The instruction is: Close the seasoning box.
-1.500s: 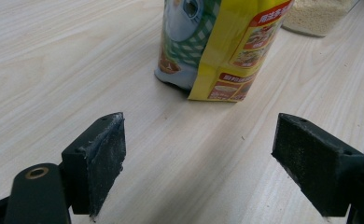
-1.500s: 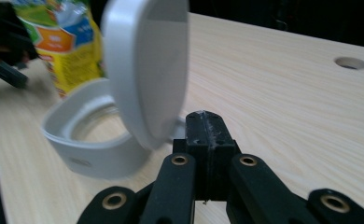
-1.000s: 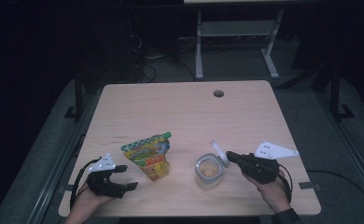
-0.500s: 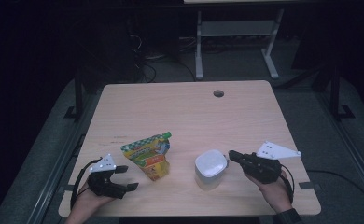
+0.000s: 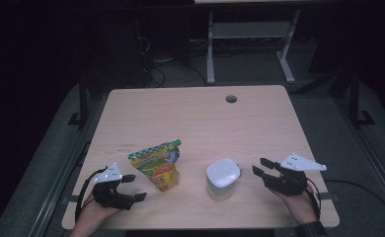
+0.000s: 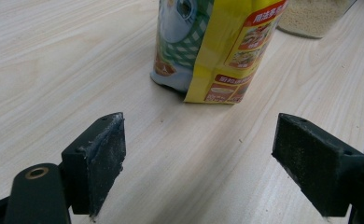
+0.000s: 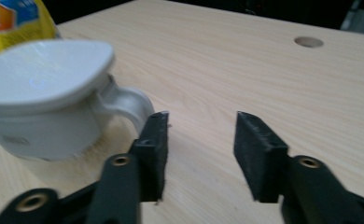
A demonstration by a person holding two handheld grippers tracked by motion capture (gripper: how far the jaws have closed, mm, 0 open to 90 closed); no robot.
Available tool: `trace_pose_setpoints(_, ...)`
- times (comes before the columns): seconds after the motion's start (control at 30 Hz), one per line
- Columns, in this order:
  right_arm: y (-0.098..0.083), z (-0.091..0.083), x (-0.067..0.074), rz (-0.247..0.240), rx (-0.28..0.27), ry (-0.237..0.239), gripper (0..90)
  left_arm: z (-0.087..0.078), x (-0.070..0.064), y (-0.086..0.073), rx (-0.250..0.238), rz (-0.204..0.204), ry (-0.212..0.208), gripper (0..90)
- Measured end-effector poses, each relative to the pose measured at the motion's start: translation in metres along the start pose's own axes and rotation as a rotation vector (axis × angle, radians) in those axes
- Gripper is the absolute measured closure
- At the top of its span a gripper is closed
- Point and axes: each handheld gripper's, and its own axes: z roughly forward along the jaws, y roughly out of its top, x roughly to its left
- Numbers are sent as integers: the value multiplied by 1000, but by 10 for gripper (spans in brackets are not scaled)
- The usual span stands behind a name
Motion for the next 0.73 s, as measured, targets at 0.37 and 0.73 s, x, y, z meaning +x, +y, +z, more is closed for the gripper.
trace_pose_setpoints(0.37, -25, 15, -15, 6, 117, -50, 282, 1, 3, -3, -6, -9, 17, 158)
trace_pose_setpoints(0.73, -31, 20, -19, -5, 140, -71, 197, 3, 5, -4, 2, 0, 21, 157)
